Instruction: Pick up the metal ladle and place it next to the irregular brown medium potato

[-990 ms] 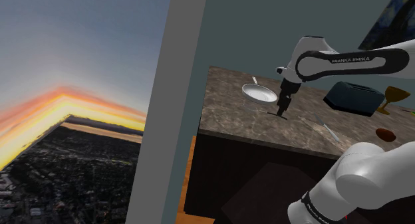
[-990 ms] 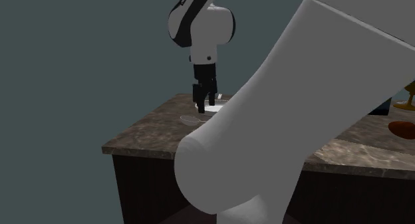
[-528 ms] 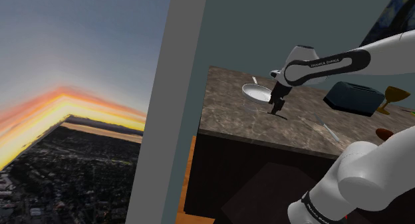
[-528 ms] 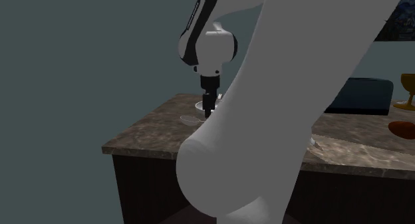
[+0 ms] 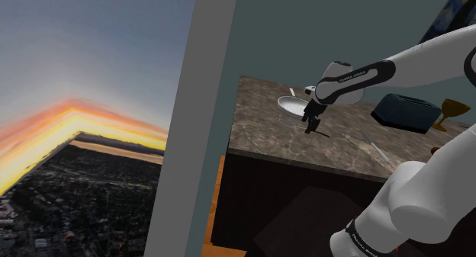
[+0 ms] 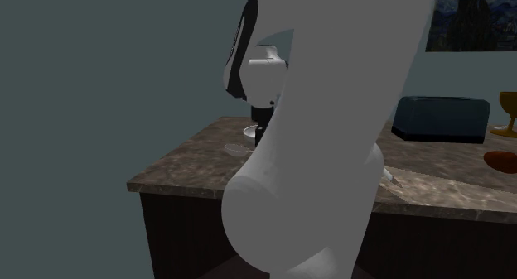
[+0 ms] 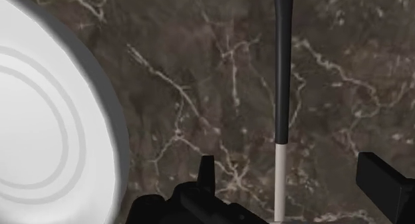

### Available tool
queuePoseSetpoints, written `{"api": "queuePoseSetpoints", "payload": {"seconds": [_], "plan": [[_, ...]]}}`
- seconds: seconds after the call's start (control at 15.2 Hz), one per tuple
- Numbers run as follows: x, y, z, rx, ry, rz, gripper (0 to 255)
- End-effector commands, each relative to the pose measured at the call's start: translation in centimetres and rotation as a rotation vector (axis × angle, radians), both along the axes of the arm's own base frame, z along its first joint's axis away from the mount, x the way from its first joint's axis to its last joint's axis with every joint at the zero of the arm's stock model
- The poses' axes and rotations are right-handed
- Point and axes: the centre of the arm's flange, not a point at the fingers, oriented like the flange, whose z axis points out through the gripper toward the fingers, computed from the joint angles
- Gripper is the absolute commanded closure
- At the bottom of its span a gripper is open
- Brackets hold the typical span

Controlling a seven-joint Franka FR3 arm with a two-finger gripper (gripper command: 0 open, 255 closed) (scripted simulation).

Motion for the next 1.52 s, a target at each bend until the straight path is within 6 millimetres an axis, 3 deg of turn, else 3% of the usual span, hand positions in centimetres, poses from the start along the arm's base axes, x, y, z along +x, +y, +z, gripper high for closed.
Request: {"api": "queuePoseSetpoints", "payload": {"seconds": [0.0, 0.59, 0.66, 1.25, 1.45], "plan": [[0.0, -0.1, -1.0, 0.000, -0.001, 0.000, 0], [0.1, -0.1, -1.3, 0.000, -0.001, 0.000, 0], [0.1, -0.1, -1.3, 0.000, -0.001, 0.000, 255], [0.1, -0.1, -1.3, 0.000, -0.001, 0.000, 255], [0.1, -0.1, 0.3, 0.000, -0.001, 0.000, 255]]}}
